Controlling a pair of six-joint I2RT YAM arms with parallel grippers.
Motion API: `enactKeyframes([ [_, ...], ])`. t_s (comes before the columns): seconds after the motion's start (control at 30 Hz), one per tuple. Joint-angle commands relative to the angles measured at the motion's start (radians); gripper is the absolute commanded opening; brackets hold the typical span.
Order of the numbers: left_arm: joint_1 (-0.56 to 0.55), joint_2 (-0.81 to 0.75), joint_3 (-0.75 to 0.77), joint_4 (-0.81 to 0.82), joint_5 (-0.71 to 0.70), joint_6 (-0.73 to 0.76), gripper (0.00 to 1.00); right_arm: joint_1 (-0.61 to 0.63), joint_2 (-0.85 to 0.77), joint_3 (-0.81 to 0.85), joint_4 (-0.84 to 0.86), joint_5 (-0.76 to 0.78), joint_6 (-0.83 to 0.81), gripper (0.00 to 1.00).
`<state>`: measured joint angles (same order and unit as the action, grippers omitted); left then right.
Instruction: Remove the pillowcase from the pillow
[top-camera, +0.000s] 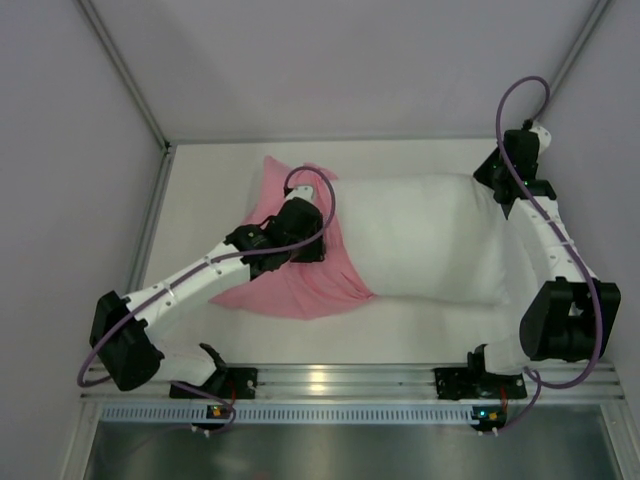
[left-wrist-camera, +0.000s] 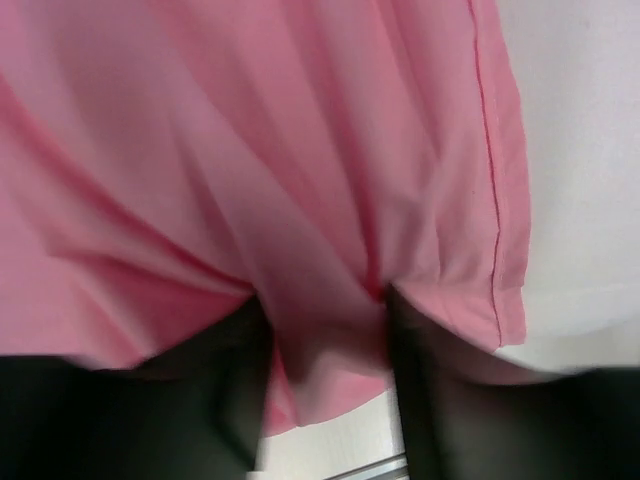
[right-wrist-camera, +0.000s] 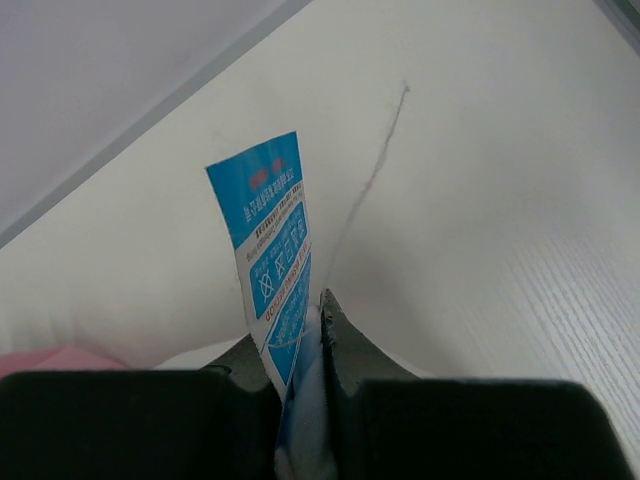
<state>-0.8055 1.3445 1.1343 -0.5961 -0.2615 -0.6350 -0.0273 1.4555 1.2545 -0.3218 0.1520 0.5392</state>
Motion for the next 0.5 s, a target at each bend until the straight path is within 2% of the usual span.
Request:
enactKeyframes([
  [0.0, 0.005, -0.033, -0.023, 0.061, 0.071, 0.015, 0.36, 0.020, -0.046, 0.014, 0.067, -0.011, -0.013, 0.00],
  [0.03, 0.005, -0.077, -0.039, 0.080, 0.080, 0.012, 0.25, 0.020, -0.041, 0.014, 0.067, -0.011, -0.012, 0.00],
  [0.07, 0.005, -0.105, -0.051, 0.081, 0.085, 0.011, 0.09, 0.020, -0.038, 0.016, 0.069, -0.011, -0.010, 0.00],
  [0.1, 0.005, -0.137, -0.074, 0.078, 0.082, 0.011, 0.00, 0.020, -0.035, 0.017, 0.070, -0.006, -0.010, 0.00],
  [0.23, 0.005, -0.397, -0.126, 0.033, 0.047, -0.011, 0.00, 0.020, -0.024, 0.017, 0.069, 0.038, -0.012, 0.00],
  [0.33, 0.005, -0.560, -0.090, -0.129, -0.039, -0.035, 0.00, 0.017, -0.018, 0.014, 0.070, 0.083, -0.004, 0.00],
  [0.37, 0.005, -0.596, -0.047, -0.245, -0.077, -0.044, 0.00, 0.012, -0.015, 0.020, 0.070, 0.090, 0.004, 0.00],
  [0.4, 0.005, -0.666, -0.019, -0.310, -0.169, -0.067, 0.00, 0.000, -0.009, 0.022, 0.070, 0.099, 0.007, 0.00],
  [0.47, 0.005, -0.732, 0.078, -0.433, -0.264, -0.092, 0.00, -0.013, -0.003, 0.029, 0.070, 0.109, 0.011, 0.00],
])
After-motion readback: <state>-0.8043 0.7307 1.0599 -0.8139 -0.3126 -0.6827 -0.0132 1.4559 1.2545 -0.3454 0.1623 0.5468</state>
